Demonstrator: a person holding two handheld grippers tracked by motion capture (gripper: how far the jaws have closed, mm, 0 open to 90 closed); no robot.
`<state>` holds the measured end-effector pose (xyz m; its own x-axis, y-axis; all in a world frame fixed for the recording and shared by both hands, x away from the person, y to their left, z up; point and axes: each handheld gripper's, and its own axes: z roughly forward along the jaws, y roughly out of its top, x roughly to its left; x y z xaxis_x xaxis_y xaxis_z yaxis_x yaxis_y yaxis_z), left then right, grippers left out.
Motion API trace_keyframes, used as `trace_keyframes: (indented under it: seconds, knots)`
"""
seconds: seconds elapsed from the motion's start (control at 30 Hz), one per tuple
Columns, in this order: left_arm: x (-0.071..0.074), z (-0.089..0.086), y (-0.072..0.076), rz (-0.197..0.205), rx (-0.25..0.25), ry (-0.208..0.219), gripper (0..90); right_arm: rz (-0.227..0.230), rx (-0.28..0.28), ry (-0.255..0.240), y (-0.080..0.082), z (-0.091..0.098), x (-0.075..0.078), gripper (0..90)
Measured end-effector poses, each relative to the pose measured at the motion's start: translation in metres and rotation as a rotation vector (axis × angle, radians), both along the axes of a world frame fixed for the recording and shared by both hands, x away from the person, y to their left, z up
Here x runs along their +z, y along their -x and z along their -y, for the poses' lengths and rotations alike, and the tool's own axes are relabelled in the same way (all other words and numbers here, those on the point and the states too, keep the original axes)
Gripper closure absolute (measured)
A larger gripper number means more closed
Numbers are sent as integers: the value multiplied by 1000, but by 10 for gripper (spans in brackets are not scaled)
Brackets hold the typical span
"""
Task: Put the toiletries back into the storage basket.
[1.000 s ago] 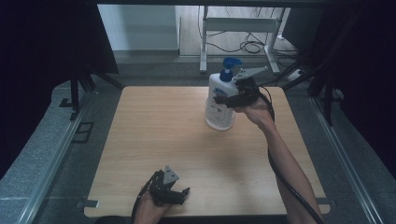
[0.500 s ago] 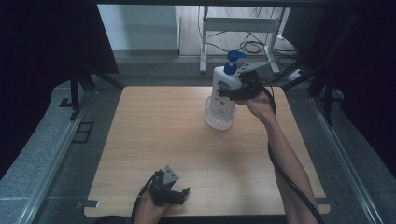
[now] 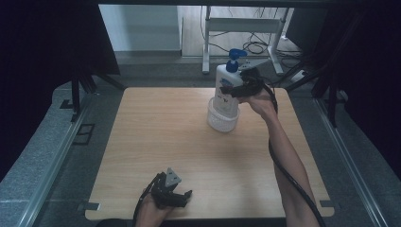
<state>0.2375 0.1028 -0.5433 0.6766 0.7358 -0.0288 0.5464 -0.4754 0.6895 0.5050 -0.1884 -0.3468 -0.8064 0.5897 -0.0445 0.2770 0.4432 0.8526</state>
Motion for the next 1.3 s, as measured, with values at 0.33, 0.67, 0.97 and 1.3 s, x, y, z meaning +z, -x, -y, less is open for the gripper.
trace_keyframes:
  seconds: [0.33, 0.67, 0.97, 1.3]
  knots:
    - [0, 0, 0, -2, -1, 2, 117, -19, -3, 9, -10, -2, -20, 376]
    - [0, 0, 0, -4, -3, -1, 117, -32, 5, 39, -13, -5, -43, 376]
    - [0, 0, 0, -3, -3, -2, 117, -41, 1, 53, -16, -9, -59, 376]
    - [0, 0, 0, -3, -3, -1, 117, -47, -8, 57, -19, -12, -73, 376]
